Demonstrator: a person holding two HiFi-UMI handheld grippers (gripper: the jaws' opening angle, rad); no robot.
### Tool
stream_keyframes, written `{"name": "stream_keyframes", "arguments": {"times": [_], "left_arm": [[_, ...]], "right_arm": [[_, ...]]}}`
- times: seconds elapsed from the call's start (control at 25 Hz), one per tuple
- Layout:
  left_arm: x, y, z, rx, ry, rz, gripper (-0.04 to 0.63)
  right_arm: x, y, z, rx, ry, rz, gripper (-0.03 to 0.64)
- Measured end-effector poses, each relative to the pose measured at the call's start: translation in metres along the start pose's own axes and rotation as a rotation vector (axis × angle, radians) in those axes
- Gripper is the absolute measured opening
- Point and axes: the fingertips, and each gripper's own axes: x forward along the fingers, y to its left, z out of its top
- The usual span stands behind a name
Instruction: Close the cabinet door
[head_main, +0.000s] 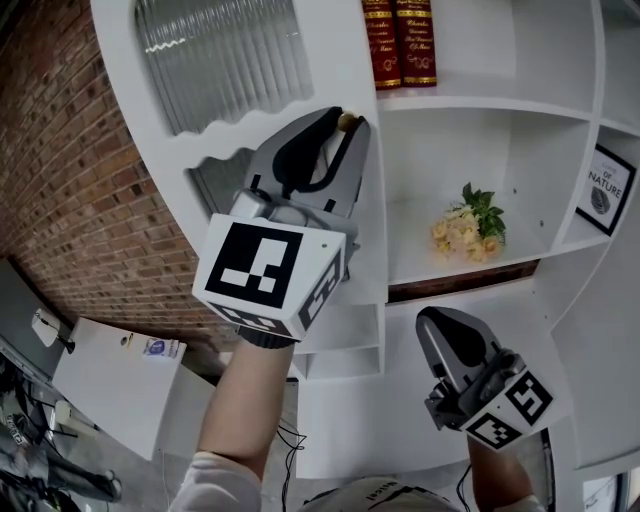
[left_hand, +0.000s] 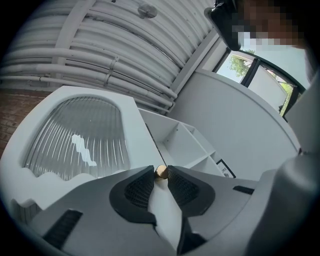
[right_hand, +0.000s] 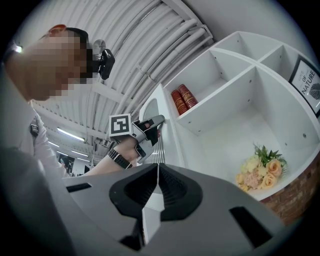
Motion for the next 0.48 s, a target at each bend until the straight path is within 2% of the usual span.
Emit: {"name": "stream_keyframes", "arguments": {"times": [0.48], "left_arm": [[0.015,0.009,-0.013,0.009,0.020,0.047,0.094]], "right_arm": [[0.000,-0.012,0.000,0.015,-0.010,0.000,0.020]]}}
